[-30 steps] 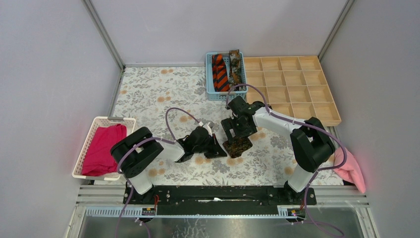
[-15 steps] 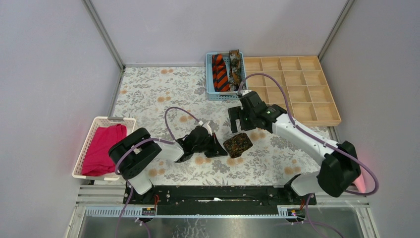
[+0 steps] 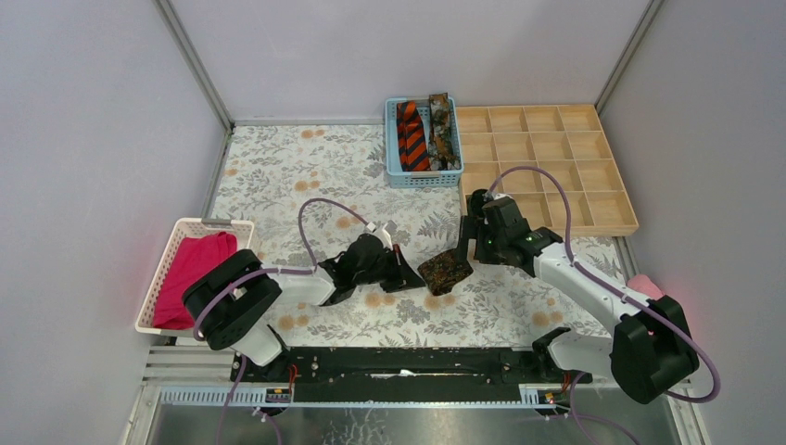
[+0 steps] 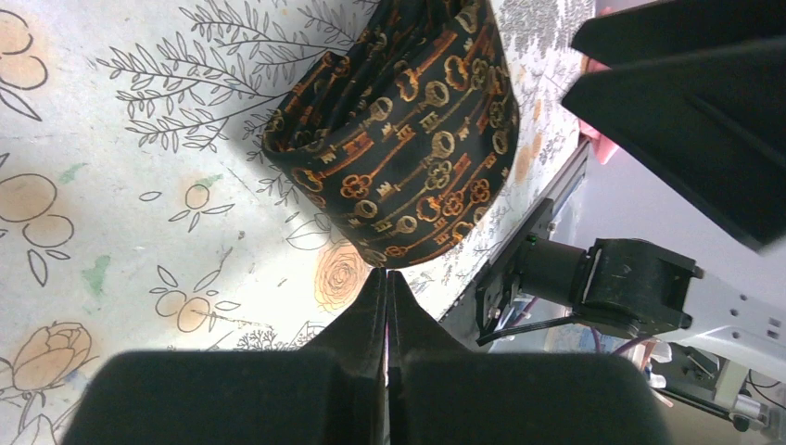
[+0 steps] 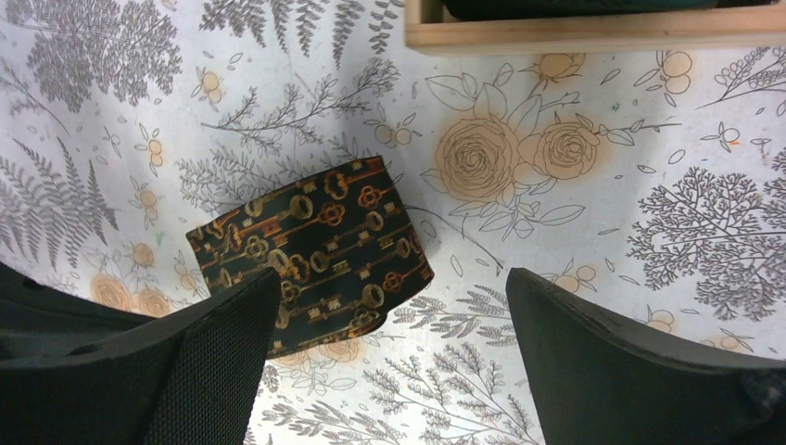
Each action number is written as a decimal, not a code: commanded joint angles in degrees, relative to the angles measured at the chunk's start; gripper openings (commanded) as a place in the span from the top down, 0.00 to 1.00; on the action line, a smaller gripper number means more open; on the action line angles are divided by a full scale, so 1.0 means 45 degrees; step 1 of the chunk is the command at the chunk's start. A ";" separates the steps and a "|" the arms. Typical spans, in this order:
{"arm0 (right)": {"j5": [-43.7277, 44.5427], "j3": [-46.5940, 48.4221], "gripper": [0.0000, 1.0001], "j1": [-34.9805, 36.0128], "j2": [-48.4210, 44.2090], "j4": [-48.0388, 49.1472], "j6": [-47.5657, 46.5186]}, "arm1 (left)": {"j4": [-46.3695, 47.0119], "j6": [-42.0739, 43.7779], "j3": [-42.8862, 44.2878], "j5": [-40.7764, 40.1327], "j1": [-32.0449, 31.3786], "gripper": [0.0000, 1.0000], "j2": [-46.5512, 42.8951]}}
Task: Roll the ties
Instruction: Roll the tie at the center of the board, then pick up the tie at the center of the board.
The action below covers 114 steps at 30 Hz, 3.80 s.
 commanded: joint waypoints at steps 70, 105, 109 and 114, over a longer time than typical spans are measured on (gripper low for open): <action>-0.6372 -0.3825 0.20 -0.2480 0.0667 0.6153 0.1612 | 0.8114 -0.5285 -0.1557 -0.1698 -0.0209 0.26 0.4694; -0.8206 -0.5620 0.56 -0.2362 0.1939 1.0437 0.4769 | 0.9787 -0.5180 -0.1047 -0.1089 -0.0776 0.31 0.7031; -0.8263 -0.5503 0.58 -0.2063 0.1816 1.0449 0.4909 | 0.9659 -0.5102 -0.0797 -0.1045 -0.0767 0.33 0.7230; -0.8145 -0.5237 0.58 -0.1598 0.1768 1.0094 0.4895 | 1.0023 -0.5215 -0.0451 -0.0822 -0.0764 0.38 0.7755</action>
